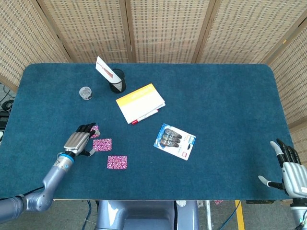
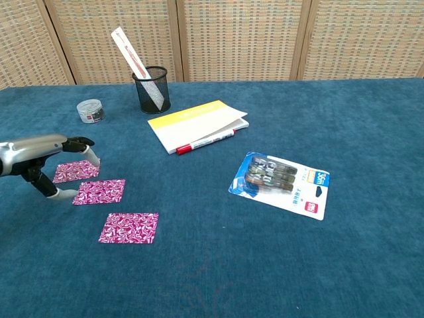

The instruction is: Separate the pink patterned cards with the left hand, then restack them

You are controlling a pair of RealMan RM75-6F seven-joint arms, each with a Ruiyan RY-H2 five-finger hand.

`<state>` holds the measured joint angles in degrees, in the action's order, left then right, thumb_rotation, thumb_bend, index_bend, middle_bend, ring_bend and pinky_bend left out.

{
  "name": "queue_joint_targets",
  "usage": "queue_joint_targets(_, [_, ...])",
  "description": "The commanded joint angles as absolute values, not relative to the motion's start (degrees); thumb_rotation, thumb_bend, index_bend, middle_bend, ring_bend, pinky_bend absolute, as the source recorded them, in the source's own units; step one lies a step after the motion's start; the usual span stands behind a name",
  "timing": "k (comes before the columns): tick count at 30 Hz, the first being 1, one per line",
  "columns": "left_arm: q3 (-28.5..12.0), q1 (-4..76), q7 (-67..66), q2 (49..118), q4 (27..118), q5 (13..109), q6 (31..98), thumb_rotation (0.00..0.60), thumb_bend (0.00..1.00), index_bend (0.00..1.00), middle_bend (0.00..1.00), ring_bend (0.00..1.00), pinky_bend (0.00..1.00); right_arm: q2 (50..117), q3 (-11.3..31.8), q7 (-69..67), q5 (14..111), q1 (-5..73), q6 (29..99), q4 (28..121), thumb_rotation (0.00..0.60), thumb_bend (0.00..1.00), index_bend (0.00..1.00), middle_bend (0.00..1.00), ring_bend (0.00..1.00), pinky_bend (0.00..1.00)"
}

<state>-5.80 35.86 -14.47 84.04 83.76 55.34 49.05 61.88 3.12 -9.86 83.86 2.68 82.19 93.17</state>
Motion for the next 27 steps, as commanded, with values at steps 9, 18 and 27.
queue_joint_targets(9, [-5.7, 36.1, -16.4, 87.5, 81.8, 54.3, 51.1, 0.6, 0.26, 0.25, 0.0, 0.0, 0.0, 61.9, 3.1, -10.0, 83.8, 2.7, 82.2, 93.2, 0.6, 0.13, 0.0, 0.0, 0.0, 0.0])
queue_joint_targets(18, [-5.6, 36.4, -18.1, 89.2, 81.2, 52.6, 51.3, 0.6, 0.27, 0.27, 0.0, 0.0, 0.0, 61.8, 3.1, -10.3, 83.9, 2.7, 82.1, 93.2, 0.6, 0.13, 0.0, 0.0, 0.0, 0.0])
queue_joint_targets(27, [-5.8, 36.5, -18.7, 90.1, 80.6, 51.9, 51.5, 0.6, 0.28, 0.27, 0.0, 0.0, 0.0, 61.7, 3.0, -10.6, 83.9, 2.7, 82.0, 93.2, 0.6, 0.13, 0.0, 0.0, 0.0, 0.0])
